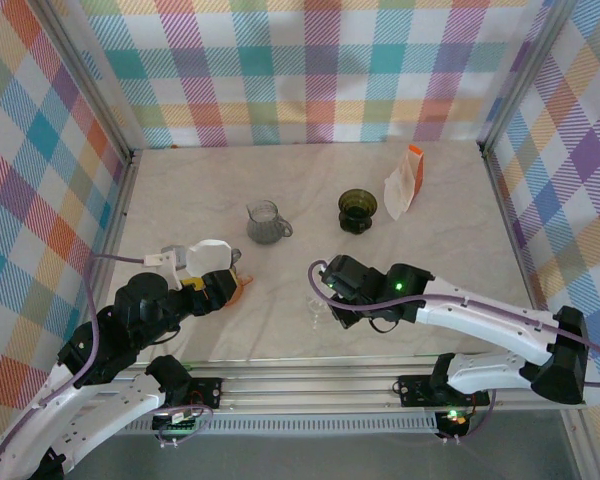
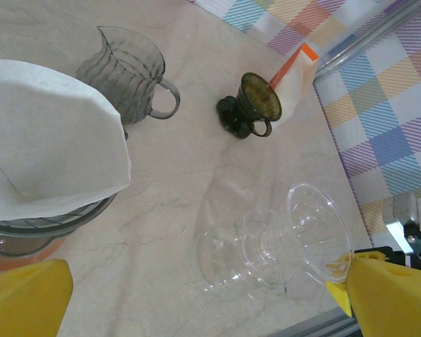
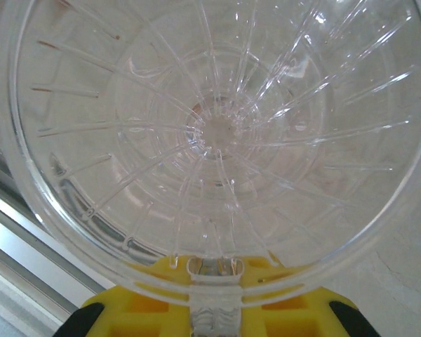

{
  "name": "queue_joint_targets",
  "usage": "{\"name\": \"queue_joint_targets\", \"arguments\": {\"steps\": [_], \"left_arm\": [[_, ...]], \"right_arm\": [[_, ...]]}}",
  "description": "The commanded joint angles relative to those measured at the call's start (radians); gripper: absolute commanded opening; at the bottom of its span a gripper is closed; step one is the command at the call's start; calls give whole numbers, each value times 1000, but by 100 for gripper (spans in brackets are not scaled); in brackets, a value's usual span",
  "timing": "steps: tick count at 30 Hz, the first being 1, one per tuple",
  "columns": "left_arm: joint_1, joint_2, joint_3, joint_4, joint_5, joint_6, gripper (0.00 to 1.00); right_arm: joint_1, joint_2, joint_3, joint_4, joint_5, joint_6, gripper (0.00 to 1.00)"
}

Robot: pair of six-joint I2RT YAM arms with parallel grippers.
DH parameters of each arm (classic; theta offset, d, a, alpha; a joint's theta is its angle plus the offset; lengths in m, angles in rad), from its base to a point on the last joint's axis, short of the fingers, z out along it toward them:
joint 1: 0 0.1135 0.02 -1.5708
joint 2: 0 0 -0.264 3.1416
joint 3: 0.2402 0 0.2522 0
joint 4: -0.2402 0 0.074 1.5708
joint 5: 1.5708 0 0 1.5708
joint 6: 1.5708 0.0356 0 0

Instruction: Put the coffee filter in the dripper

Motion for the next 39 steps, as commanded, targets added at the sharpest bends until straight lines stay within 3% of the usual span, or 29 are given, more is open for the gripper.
{"name": "queue_joint_targets", "arguments": {"steps": [1,9,11,14,16,25,28,32,36,39], "left_arm": [[-9,-7,-7,21,0,17,100],[-9,-8,-7,20,0,19,100],[-9,-7,-6,25,2,19,100],[-9,-3,-4,26,6,18,100],[-9,-1,1,25,6,20,100],[-10,3,22,23,-2,29,100],[-9,3,18,25,-6,30,100],[-9,2,11,29,-4,28,100],[-9,2,-1,38,5,24,100],[-9,5,-7,44,11,23,100]], "right_arm": [[19,-11,-10,-19,30,33,17],[57,-17,-27,-23,39,69,22],[62,-15,-30,-11,36,76,32],[64,-20,-36,-3,40,90,57],[64,-35,-38,-1,56,101,66],[48,-150,-22,30,218,102,69],[-53,-143,25,37,229,52,65],[-310,-136,52,143,83,-12,59],[-538,-18,81,237,4,-37,49],[-649,114,137,284,-25,-56,47]]}}
